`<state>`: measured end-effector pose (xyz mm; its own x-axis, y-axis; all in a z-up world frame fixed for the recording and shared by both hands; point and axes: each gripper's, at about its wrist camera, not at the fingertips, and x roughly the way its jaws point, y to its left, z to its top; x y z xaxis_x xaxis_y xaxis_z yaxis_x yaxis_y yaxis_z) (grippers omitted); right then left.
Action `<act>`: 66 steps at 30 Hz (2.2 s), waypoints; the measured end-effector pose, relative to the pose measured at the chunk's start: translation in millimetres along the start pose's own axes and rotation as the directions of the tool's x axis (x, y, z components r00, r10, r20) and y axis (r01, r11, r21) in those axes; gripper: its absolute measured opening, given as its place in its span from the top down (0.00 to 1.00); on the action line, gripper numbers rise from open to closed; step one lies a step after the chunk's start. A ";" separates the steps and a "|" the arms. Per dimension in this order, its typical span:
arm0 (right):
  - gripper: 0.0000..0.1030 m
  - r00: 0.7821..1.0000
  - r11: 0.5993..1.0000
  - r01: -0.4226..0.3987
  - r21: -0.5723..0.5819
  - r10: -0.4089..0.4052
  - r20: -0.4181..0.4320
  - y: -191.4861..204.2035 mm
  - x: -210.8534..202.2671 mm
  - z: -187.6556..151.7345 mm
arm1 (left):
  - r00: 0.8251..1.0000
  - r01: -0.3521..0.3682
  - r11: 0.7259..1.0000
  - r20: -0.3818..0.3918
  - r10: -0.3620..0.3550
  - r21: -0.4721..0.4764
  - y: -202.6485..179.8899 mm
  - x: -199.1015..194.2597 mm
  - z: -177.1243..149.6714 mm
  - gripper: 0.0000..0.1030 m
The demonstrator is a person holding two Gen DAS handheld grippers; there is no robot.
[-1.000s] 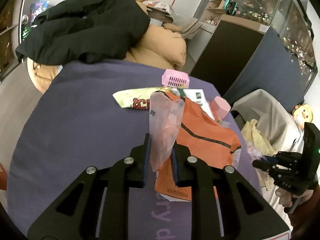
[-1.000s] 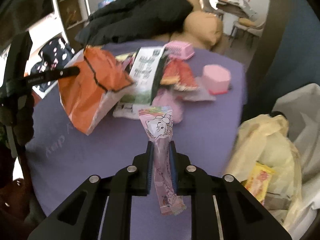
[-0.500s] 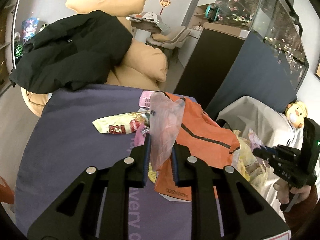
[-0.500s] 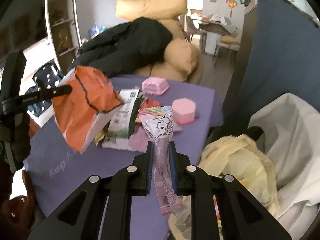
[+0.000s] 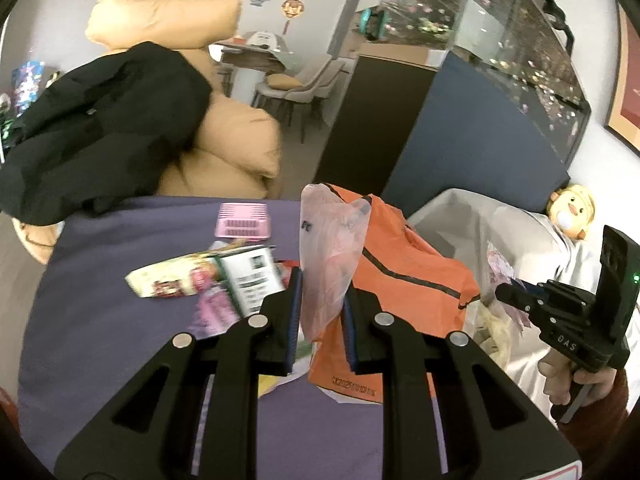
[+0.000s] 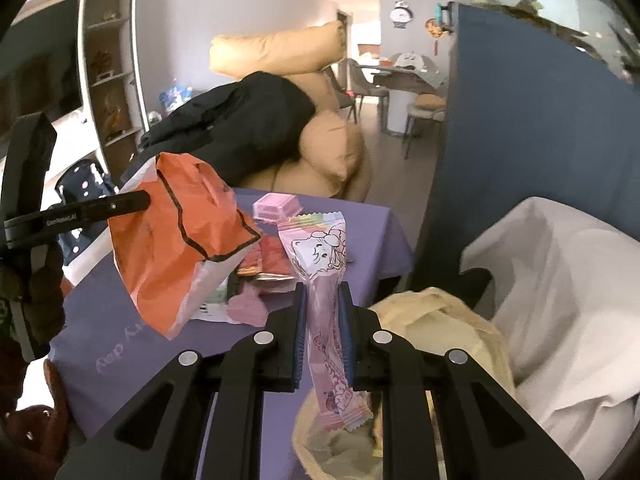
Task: Collect trash
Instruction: 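Carry the orange bag and pink candy stick over the yellow trash bag with both tools, then open the left tool to drop the orange bag while the right tool lowers the candy stick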
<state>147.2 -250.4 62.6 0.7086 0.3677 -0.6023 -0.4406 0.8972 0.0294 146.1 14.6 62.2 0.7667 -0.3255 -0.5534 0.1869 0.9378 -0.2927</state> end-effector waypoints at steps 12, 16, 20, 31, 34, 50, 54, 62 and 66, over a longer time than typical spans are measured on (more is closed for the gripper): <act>0.85 0.992 0.985 0.112 0.132 -0.119 0.039 -80.8 -28.5 -33.7 | 0.997 0.045 0.977 -0.069 -0.031 0.207 -99.2 59.3 -9.2 0.83; 0.85 0.986 0.969 0.152 0.196 -0.161 0.035 -108.9 -33.1 -50.9 | 0.993 0.080 0.961 -0.102 -0.054 0.267 -128.7 85.2 -16.3 0.83; 0.85 0.982 0.953 0.175 0.245 -0.188 0.028 -130.7 -38.6 -64.8 | 0.981 0.135 0.948 -0.170 -0.088 0.287 -154.2 115.5 -31.1 0.83; 0.85 0.985 0.947 0.165 0.275 -0.174 0.011 -142.5 -33.9 -84.1 | 0.938 0.217 0.905 -0.335 -0.089 0.366 -192.0 180.4 -78.7 0.83; 0.85 0.985 0.947 0.163 0.275 -0.170 0.000 -141.1 -26.8 -85.0 | 0.933 0.191 0.904 -0.357 -0.046 0.382 -188.8 193.0 -84.1 0.83; 0.85 0.986 0.976 0.102 0.193 -0.073 -0.152 -83.3 41.9 -100.7 | 0.973 0.131 0.973 -0.213 -0.089 0.191 -109.9 127.7 -44.0 0.54; 0.85 0.939 0.955 0.259 0.146 -0.213 -0.269 -88.9 81.0 -115.1 | 0.988 0.046 0.986 -0.153 -0.022 0.157 -68.2 92.9 -45.4 0.51; 0.85 0.896 0.967 0.136 0.214 -0.028 -0.442 -86.4 125.7 -137.0 | 0.995 -0.054 0.998 -0.079 0.056 0.022 5.1 53.0 -47.2 0.49; 0.85 0.879 0.965 0.176 0.195 -0.065 -0.472 -84.5 128.1 -139.6 | 0.995 -0.078 0.996 -0.065 0.075 -0.047 34.9 43.3 -51.7 0.49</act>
<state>198.2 -313.2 -128.5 0.3917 0.1493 -0.9079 -0.1925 0.9782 0.0778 154.1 27.0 -12.3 0.7369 -0.2618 -0.6232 0.0974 0.9534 -0.2854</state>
